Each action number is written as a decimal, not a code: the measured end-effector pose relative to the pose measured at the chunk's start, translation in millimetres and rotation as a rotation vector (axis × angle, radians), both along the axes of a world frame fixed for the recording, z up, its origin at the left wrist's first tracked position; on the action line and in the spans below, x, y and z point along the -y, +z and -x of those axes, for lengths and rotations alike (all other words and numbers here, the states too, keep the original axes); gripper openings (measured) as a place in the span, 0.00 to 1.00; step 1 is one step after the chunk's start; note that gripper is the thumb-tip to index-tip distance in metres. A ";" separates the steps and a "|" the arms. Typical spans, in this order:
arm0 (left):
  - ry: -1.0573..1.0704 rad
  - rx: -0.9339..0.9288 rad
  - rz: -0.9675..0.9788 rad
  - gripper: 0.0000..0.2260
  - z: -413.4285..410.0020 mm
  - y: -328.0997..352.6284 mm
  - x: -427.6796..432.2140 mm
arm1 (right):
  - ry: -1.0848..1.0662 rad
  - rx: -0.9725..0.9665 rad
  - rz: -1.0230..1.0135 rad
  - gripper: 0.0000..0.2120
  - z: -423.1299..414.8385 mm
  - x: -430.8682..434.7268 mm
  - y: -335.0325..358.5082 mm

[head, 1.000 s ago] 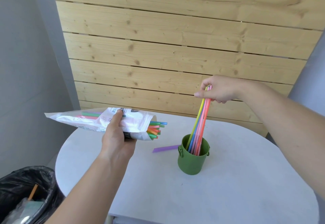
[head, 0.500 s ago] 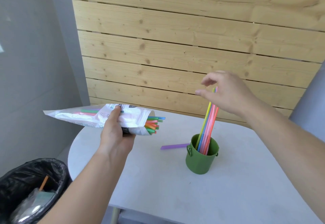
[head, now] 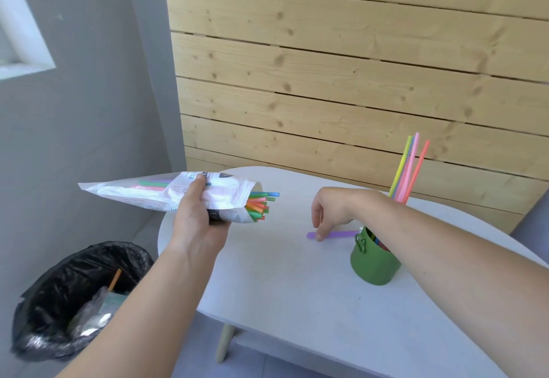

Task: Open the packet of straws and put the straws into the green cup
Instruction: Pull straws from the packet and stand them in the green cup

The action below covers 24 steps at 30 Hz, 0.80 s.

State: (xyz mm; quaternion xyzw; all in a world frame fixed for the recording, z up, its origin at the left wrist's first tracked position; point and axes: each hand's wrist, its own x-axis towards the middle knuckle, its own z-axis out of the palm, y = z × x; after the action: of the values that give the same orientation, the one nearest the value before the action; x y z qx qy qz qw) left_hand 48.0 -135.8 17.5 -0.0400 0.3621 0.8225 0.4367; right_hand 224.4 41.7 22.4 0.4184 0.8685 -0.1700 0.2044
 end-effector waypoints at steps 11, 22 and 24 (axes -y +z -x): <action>0.002 0.015 -0.016 0.12 1.4 -2.4 -5.6 | 0.021 -0.012 -0.002 0.08 11.2 -11.4 -6.2; -0.109 -0.021 -0.067 0.09 -28.2 5.0 -16.6 | -0.238 -1.277 -0.113 0.02 -54.4 45.4 118.8; -0.144 -0.033 -0.071 0.09 -41.2 7.2 -20.4 | -0.319 -1.397 -0.142 0.01 -81.8 54.0 129.6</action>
State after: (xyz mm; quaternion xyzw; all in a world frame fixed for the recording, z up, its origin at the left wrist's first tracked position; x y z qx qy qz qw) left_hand 89.2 -115.5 24.7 0.0152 0.3416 0.8018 0.4900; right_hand 306.2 -12.3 152.1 0.3458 0.7338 -0.3688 -0.4538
